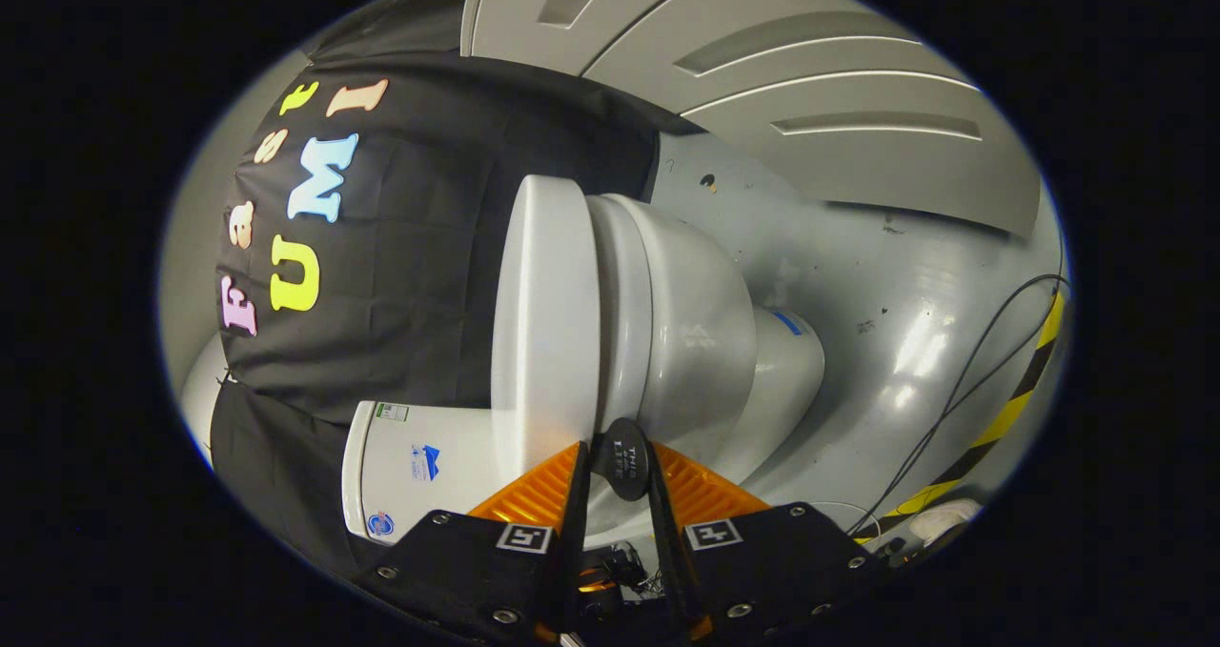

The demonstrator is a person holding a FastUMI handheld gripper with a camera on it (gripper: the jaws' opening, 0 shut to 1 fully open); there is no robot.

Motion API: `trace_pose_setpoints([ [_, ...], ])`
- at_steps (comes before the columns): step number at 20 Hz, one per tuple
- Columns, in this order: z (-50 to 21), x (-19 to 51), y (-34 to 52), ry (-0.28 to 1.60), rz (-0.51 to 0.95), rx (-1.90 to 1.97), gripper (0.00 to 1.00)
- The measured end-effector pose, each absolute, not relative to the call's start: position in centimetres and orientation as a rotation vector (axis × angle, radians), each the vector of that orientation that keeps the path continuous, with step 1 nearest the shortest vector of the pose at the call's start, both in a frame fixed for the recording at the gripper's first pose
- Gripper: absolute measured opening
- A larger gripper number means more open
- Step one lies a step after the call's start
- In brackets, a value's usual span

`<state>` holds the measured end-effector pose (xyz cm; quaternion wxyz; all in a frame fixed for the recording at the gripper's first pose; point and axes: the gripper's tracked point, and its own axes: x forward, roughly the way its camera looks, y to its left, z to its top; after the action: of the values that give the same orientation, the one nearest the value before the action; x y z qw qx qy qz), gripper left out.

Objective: Open the toilet lid.

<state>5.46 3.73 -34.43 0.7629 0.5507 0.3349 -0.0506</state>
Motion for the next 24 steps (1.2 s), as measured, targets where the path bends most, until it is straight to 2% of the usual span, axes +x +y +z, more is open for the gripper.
trace_pose_setpoints([
  [3,-34.7,5.5,3.5,0.739,-0.127,1.205,0.27],
  [4,-34.7,5.7,3.5,0.727,-0.136,1.199,0.20],
  [7,-34.3,5.5,3.3,0.728,-0.153,1.208,0.11],
  [9,-33.4,5.7,3.3,0.716,-0.148,1.239,0.12],
  [10,-33.5,5.5,3.5,0.727,-0.145,1.214,0.02],
  [11,-33.5,5.4,3.4,0.736,-0.143,1.178,0.00],
  [24,-27.7,6.2,4.5,0.731,-0.114,0.981,0.00],
])
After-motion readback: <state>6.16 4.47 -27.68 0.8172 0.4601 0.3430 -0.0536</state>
